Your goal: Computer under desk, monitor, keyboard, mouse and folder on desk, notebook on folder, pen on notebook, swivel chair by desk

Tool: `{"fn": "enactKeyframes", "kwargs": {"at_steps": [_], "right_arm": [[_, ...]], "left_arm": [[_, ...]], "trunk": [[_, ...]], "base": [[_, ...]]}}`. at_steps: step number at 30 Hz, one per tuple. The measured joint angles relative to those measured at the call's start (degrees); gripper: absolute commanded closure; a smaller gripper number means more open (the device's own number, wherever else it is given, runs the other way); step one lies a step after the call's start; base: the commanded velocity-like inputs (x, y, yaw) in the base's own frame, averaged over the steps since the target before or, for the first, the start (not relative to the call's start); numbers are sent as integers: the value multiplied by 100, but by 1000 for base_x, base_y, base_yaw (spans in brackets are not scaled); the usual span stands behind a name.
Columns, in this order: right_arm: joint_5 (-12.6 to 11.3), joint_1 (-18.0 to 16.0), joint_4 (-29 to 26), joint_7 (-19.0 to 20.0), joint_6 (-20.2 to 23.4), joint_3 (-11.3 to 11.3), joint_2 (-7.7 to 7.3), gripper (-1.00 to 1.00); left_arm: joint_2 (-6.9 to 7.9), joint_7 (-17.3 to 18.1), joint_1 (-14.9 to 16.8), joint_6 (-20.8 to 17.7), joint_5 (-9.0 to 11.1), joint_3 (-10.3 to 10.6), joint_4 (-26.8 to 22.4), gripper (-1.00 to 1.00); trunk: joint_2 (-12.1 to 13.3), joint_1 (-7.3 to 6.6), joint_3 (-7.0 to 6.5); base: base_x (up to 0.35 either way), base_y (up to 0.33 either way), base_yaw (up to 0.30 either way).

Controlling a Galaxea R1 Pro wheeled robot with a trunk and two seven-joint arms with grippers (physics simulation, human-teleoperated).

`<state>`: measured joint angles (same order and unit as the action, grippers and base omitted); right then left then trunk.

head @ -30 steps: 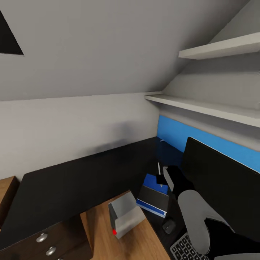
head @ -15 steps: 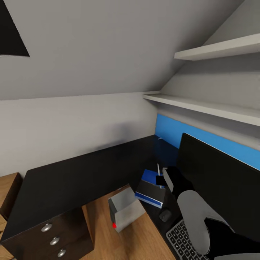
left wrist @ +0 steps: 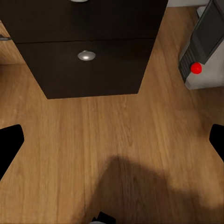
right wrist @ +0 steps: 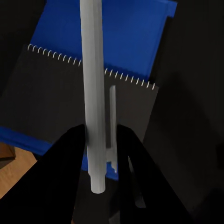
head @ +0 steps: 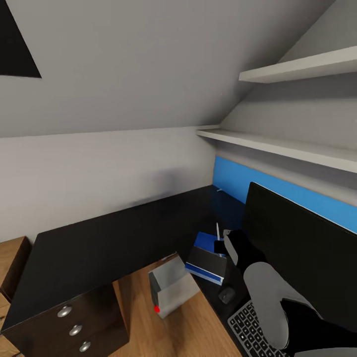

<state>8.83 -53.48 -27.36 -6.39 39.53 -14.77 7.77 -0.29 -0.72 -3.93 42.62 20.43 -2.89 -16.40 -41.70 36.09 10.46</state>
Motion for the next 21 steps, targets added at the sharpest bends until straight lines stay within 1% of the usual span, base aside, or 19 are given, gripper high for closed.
{"fn": "enactKeyframes", "kwargs": {"at_steps": [10,21], "right_arm": [[1,0,42,5,-93,-1,-11,100],[-3,0,138,6,-69,4,-10,100]], "left_arm": [[-3,2,0,9,-1,3,0,-100],[2,0,0,1,-8,4,0,-100]], "trunk": [[0,-1,0],[0,0,0]], "base": [[120,0,0],[21,0,0]]}}
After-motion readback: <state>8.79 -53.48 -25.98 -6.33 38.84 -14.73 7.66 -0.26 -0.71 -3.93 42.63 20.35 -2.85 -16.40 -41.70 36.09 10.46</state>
